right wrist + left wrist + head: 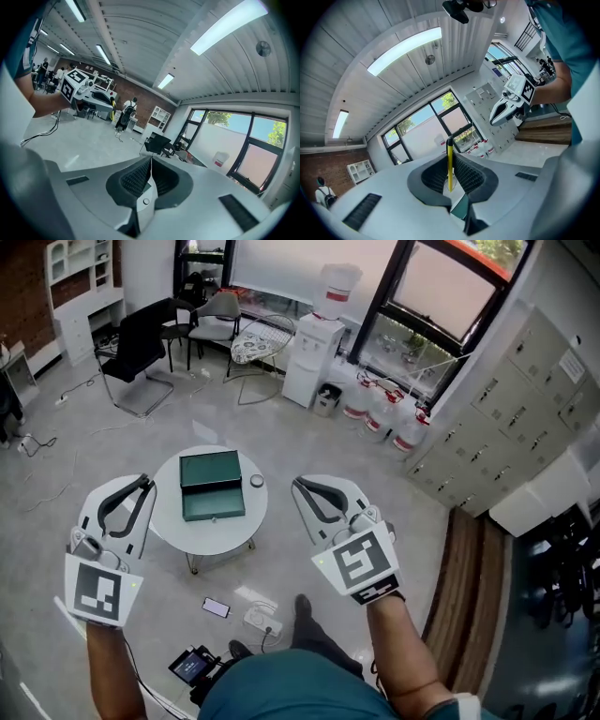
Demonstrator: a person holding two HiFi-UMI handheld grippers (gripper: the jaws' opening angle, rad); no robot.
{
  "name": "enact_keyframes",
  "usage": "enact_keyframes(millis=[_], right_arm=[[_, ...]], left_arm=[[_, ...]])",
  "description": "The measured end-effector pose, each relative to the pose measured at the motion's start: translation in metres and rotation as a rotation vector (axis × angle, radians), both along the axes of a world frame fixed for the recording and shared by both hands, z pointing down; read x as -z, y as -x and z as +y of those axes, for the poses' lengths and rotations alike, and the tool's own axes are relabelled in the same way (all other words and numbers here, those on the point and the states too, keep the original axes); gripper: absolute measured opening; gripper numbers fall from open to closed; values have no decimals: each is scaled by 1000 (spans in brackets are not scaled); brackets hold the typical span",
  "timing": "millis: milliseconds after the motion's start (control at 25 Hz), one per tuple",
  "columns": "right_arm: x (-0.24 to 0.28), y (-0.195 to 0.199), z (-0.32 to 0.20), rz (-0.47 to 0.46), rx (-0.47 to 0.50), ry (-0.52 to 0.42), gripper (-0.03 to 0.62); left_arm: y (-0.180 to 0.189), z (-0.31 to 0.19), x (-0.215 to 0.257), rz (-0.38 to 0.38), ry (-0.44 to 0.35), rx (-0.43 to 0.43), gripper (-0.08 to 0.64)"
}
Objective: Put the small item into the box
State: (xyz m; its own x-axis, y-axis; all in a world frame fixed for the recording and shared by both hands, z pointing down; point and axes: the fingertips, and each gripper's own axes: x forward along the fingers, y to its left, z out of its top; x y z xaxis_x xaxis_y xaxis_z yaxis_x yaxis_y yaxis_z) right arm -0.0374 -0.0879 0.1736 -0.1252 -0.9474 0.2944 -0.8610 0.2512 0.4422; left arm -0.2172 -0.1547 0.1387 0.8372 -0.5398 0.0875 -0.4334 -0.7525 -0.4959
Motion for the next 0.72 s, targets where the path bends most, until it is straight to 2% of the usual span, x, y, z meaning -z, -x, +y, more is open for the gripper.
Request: enact_keyframes(millis=[200, 400, 560, 720], right_arm=[[1, 15, -50, 2, 82, 5, 37], [-11, 13, -121, -14, 202, 2, 37], [-24, 10, -175, -26, 315, 19, 38], [-35, -12, -222, -36, 404, 33, 38]], left_arm=[[33, -33, 1, 1, -1, 103, 52], [42, -79, -8, -9, -2, 235, 52], [29, -115, -16, -34, 1, 318, 52], [-8, -148, -25, -58, 8, 369, 52]])
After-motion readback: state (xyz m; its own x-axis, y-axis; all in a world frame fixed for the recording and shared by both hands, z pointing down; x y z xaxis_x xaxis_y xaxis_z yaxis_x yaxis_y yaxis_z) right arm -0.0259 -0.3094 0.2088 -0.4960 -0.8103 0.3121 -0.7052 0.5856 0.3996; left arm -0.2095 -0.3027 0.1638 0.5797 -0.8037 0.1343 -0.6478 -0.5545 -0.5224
